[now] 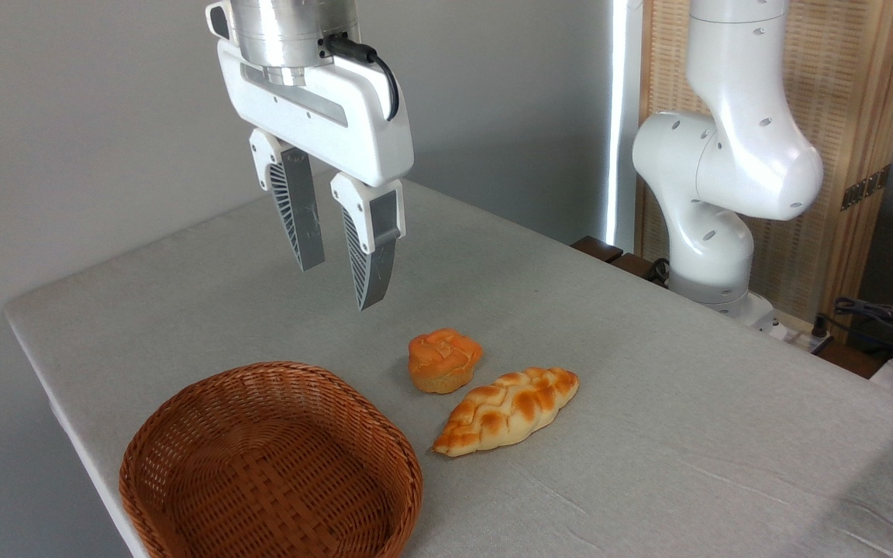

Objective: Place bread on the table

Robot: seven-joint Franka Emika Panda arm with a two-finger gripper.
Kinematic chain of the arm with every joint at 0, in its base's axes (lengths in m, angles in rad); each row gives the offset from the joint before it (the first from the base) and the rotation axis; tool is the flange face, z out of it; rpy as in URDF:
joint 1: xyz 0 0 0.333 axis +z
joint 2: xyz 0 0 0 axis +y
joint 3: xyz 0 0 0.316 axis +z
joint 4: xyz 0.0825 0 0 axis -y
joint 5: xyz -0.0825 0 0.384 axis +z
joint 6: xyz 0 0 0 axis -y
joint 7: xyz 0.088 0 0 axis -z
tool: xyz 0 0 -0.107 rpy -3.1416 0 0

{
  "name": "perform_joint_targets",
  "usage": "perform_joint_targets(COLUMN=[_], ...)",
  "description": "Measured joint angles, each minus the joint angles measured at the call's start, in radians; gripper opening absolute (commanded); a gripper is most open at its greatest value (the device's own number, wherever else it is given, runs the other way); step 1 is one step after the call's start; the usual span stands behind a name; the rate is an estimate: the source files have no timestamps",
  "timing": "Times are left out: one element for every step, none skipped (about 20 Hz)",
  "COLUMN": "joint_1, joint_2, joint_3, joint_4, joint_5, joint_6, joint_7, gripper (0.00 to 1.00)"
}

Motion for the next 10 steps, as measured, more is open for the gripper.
perform_joint_targets(joint_1=[-0.006, -0.014, -0.023, -0.031, -0.037, -0.039, -0.039, -0.040, -0.040, -0.040], joint_2=[0.000, 0.000, 0.000, 0.000, 0.000, 0.000, 0.000, 0.000, 0.000, 0.000], joint_3=[0.000, 0.000, 0.001, 0.004, 0.009, 0.013, 0.015, 0.017, 0.019, 0.020], joint_4=[0.000, 0.000, 0.000, 0.000, 0.000, 0.000, 0.000, 0.000, 0.000, 0.000], joint_5=[0.006, 0.009, 0.013, 0.016, 0.018, 0.018, 0.018, 0.018, 0.018, 0.018], joint_6=[0.000, 0.000, 0.000, 0.000, -0.001, -0.001, -0.001, -0.001, -0.001, -0.001], joint_7=[0.001, 0.001, 0.001, 0.001, 0.001, 0.001, 0.001, 0.001, 0.002, 0.002], gripper=[1.00, 1.00, 1.00, 1.00, 1.00, 1.00, 1.00, 1.00, 1.00, 1.00])
